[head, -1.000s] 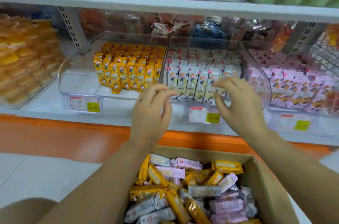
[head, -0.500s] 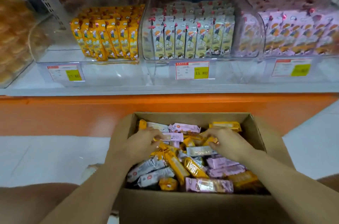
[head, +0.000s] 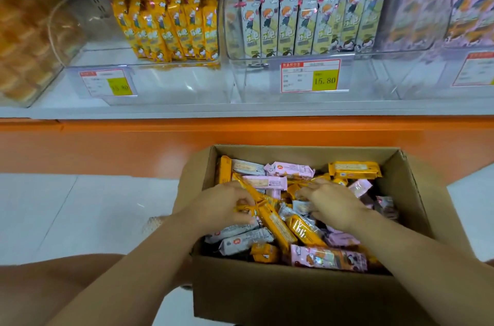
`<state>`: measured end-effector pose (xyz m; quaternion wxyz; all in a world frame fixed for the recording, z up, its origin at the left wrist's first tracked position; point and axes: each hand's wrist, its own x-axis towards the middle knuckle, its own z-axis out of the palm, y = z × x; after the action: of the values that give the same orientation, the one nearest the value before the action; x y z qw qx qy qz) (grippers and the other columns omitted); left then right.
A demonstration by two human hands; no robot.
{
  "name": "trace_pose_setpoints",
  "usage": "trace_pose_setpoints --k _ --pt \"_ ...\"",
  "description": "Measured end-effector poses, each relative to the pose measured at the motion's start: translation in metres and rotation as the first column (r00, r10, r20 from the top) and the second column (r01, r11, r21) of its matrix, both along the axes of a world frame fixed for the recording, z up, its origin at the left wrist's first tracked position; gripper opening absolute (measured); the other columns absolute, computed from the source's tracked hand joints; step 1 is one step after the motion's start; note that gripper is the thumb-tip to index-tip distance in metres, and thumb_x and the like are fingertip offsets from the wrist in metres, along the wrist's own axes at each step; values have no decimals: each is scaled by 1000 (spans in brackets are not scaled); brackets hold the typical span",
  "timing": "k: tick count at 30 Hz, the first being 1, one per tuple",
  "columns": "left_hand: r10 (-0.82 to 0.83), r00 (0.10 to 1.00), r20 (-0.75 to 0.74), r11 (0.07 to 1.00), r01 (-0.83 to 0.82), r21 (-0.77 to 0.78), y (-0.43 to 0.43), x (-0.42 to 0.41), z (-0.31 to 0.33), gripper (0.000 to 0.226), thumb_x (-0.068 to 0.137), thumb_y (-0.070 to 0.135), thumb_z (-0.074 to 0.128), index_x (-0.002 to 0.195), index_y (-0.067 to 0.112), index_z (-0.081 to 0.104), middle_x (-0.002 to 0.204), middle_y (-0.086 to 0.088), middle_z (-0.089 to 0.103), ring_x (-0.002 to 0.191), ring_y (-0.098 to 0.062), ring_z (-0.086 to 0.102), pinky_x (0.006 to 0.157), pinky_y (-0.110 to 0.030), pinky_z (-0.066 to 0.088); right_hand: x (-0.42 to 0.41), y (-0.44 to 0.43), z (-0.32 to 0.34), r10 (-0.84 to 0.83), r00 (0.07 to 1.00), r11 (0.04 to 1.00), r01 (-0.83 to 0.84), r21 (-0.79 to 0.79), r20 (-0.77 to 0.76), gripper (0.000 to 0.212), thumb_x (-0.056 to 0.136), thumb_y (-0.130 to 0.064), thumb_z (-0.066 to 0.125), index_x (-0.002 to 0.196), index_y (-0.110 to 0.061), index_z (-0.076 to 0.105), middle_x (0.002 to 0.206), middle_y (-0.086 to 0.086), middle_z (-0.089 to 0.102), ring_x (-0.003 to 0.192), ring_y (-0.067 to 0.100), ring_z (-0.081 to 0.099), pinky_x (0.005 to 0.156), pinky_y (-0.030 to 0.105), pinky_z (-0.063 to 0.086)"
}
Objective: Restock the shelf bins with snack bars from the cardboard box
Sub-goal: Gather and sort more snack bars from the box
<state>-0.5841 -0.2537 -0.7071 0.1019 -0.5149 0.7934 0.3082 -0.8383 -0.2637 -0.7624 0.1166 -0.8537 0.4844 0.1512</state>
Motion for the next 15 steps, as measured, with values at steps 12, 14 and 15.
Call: trace_pose_setpoints --k 12,14,15 --pt "-25 994 105 999 28 -30 8 -6 6 15 88 20 61 102 25 62 118 6 49 97 -12 54 80 -28 46 -3 5 4 12 999 1000 -13 -16 -34 41 89 -9 51 129 -19 48 118 5 59 112 22 46 80 36 49" --pt "72 997 0 997 -72 -27 3 0 15 16 87 13 59 100 22 63 113 5 53 91 -8 54 85 -27 48 -6 1 17 -87 994 996 85 38 65 39 91 -19 52 130 -19 44 113 7 60 95 22 53 67 32 48" --pt "113 993 -41 992 -116 -53 -1 2 21 19 87 11 60 102 22 64 111 6 55 87 -7 55 83 -26 48 -9 -2 26 -160 975 986 150 78 155 43 91 -23 54 132 -20 41 111 8 61 83 21 54 61 30 46"
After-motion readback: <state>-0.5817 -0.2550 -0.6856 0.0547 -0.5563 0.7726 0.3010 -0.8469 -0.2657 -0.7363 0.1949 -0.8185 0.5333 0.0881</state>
